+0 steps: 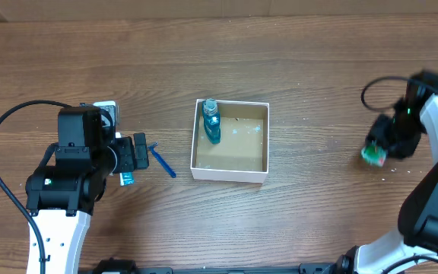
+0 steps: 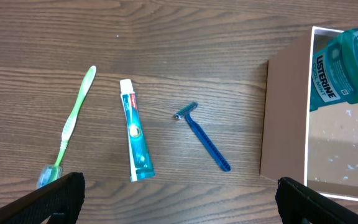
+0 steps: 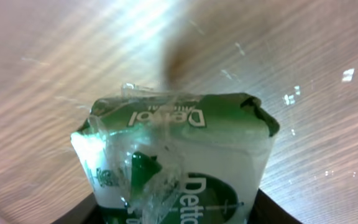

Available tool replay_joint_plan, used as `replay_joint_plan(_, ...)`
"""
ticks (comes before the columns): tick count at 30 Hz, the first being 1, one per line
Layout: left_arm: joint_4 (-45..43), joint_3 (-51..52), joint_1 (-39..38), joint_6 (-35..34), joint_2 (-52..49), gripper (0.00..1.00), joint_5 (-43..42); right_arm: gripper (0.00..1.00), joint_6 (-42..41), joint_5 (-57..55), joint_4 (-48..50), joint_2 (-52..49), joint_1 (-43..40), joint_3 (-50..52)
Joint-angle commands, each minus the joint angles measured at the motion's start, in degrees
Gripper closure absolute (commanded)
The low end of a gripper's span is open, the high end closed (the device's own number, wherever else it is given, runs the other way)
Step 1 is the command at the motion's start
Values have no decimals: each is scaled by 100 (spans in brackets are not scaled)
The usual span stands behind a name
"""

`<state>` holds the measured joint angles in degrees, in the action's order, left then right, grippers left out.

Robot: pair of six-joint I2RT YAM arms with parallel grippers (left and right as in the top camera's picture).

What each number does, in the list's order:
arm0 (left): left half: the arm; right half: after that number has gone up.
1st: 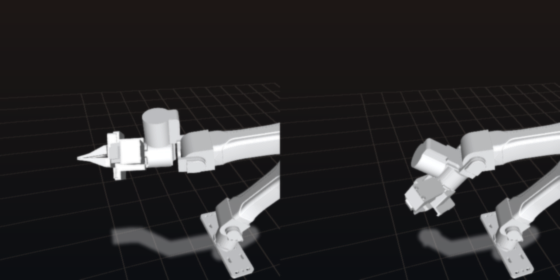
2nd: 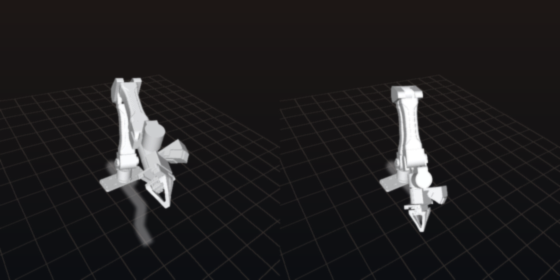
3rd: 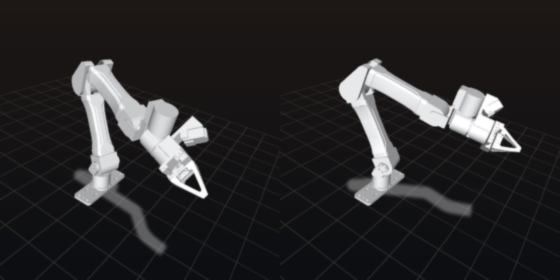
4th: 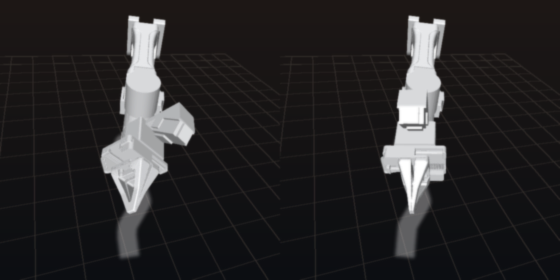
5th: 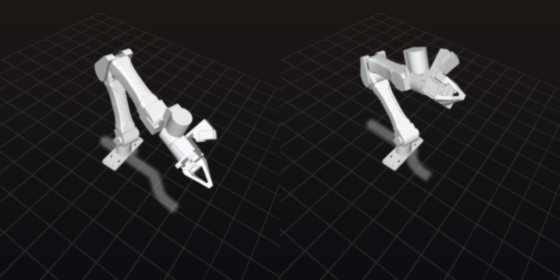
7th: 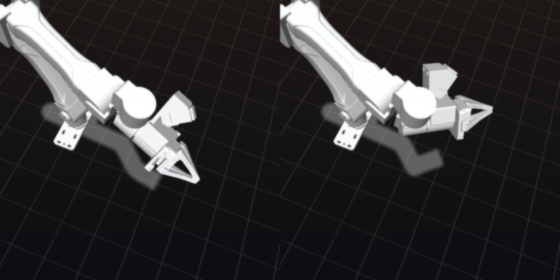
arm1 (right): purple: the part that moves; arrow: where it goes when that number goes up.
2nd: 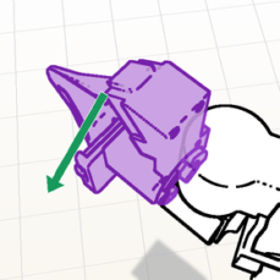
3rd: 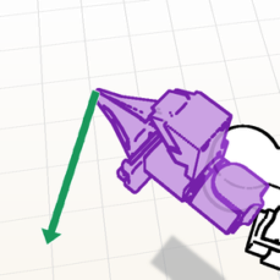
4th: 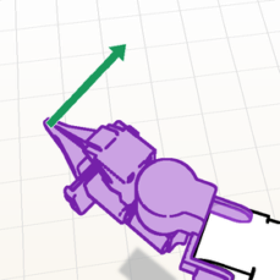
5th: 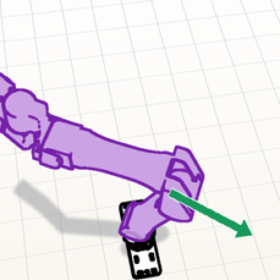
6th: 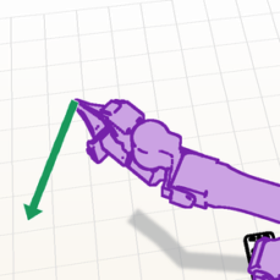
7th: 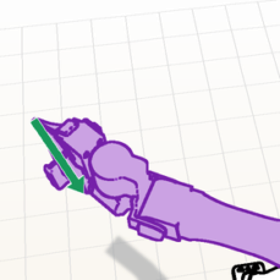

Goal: Pack container
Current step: 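Place the soap into the box beside the bottle, release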

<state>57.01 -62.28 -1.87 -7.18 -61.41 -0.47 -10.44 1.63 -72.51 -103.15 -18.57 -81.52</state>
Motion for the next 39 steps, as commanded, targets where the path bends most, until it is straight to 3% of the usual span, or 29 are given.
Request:
replay_joint_plan(1,-28,-120,2,-74,-15,0,-61,68,-162,157,-243,866,879,-1097)
replay_joint_plan(7,-35,-120,2,-74,-20,0,-61,67,-706,81,20,1287,3257,-1423)
replay_joint_plan(13,-28,-120,2,-74,-20,0,-61,66,-1469,-243,540,844,4623,-1239)
replay_joint_plan(21,-26,-120,2,-74,-20,0,-61,65,-1513,-236,780,-621,4824,-1239)
replay_joint_plan(30,-28,-120,2,-74,-20,0,-61,63,-1510,-153,1064,-1475,4824,-1239)
replay_joint_plan(32,-26,-120,2,-74,-20,0,-61,57,-1508,-153,1110,-1537,4824,-1239)
replay_joint_plan(36,-26,-120,2,-74,-20,0,-61,32,-1508,-151,1165,-1558,4824,-1239)
replay_joint_plan(39,-22,-120,2,-74,-20,0,-61,27,-1508,-153,1202,-1558,4824,-1239)
